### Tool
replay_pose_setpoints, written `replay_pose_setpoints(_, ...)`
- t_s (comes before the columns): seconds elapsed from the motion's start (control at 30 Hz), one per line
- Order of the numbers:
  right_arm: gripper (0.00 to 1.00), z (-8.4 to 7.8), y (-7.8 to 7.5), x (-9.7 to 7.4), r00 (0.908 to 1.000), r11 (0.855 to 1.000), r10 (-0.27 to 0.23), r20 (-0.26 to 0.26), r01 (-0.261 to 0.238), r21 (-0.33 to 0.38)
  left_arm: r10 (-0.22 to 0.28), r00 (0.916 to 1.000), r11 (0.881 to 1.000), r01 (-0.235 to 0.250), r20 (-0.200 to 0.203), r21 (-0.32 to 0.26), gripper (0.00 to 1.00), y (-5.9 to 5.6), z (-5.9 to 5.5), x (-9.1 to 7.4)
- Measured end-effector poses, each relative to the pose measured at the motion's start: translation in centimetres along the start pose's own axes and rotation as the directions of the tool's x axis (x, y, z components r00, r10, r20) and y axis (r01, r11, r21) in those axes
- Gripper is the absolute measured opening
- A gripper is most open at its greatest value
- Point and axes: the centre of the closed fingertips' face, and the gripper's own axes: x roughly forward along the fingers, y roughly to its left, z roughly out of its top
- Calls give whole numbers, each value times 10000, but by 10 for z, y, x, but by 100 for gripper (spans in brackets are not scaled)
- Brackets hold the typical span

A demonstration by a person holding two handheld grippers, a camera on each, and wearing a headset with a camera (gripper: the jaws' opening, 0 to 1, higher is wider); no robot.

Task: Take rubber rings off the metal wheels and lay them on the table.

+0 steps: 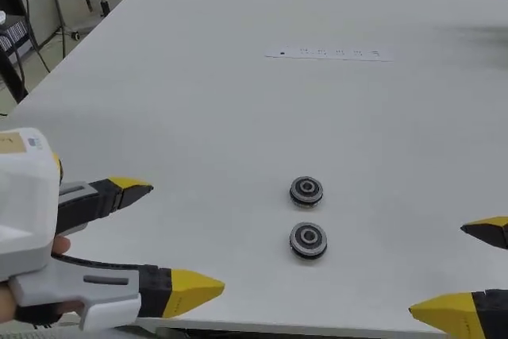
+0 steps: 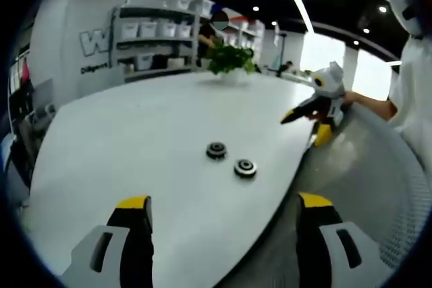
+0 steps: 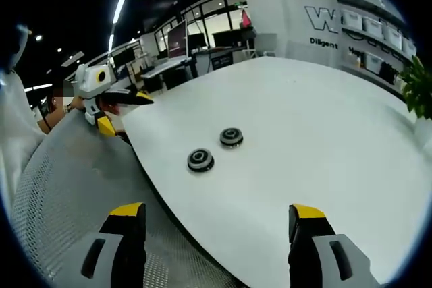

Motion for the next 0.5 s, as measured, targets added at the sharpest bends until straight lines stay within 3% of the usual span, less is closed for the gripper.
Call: replay_pose_setpoints(0.5, 87, -1, 0, 1, 10000, 10000, 36, -38, -36, 78, -18, 10000, 10000, 18, -38, 53, 89, 0, -1, 1)
